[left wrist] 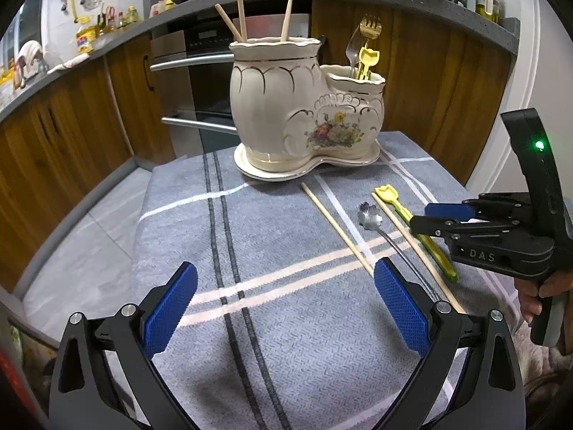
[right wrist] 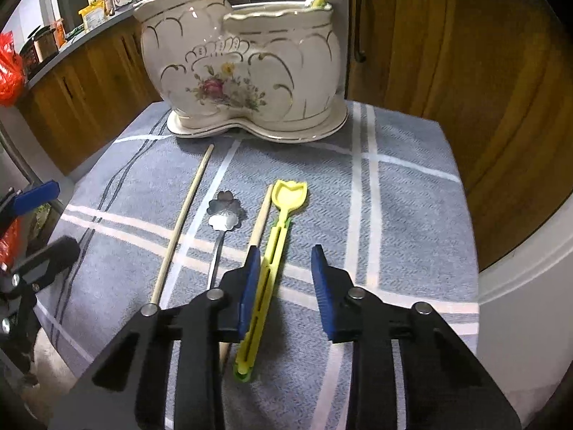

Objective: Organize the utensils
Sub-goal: 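Grasp a wooden chopstick with the left gripper while the right gripper grasps the second yellow utensil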

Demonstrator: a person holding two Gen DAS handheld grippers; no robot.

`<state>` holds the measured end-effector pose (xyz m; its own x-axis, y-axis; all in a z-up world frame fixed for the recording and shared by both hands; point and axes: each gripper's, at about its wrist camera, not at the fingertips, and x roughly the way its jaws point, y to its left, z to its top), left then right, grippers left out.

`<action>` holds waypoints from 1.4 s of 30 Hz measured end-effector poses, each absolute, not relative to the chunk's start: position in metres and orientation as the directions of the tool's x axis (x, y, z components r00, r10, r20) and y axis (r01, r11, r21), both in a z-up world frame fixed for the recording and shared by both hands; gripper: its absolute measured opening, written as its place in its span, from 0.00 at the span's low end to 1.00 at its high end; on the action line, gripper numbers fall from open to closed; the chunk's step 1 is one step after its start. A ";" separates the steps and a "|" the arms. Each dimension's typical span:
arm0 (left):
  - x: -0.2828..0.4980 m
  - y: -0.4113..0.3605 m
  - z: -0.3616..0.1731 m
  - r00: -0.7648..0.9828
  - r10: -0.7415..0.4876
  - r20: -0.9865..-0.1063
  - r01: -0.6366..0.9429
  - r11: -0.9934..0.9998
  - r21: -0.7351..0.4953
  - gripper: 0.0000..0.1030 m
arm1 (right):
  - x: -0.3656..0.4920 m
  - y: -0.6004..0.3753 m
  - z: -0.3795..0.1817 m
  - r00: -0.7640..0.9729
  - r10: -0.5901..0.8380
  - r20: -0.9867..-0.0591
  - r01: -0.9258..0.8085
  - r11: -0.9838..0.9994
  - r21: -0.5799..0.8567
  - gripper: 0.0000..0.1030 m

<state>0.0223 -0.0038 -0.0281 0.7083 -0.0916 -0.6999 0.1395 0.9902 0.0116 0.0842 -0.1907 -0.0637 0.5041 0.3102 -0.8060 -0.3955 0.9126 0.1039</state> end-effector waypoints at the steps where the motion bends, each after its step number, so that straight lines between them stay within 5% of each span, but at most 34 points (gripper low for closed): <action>1: 0.022 -0.004 -0.028 0.708 -0.092 -0.701 0.140 0.990 0.011 0.95 | 0.085 -0.190 -0.064 0.499 0.315 -0.808 -0.396 0.912 0.111 0.26; 14: 0.033 -0.021 -0.034 0.675 -0.126 -0.727 0.159 0.987 -0.023 0.95 | 0.094 -0.188 -0.066 0.491 0.311 -0.814 -0.405 0.909 0.103 0.10; 24: 0.050 -0.057 -0.048 0.597 -0.093 -0.797 0.194 0.981 0.031 0.91 | 0.079 -0.220 -0.049 0.538 0.359 -0.762 -0.397 0.906 0.147 0.10; 39: 0.070 -0.065 -0.064 0.522 -0.063 -0.851 0.213 0.975 0.058 0.08 | 0.068 -0.250 -0.041 0.565 0.414 -0.714 -0.395 0.895 0.206 0.10; 42: 0.069 -0.054 -0.063 0.510 -0.080 -0.856 0.221 0.975 0.040 0.06 | 0.069 -0.251 -0.043 0.567 0.416 -0.711 -0.394 0.895 0.210 0.10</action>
<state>0.0688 -0.0542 -0.0630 0.5104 -0.0804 -0.8562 0.2207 0.9745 0.0400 0.0688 -0.2515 -0.0426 0.5669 0.4161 -0.7109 -0.3939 0.8949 0.2097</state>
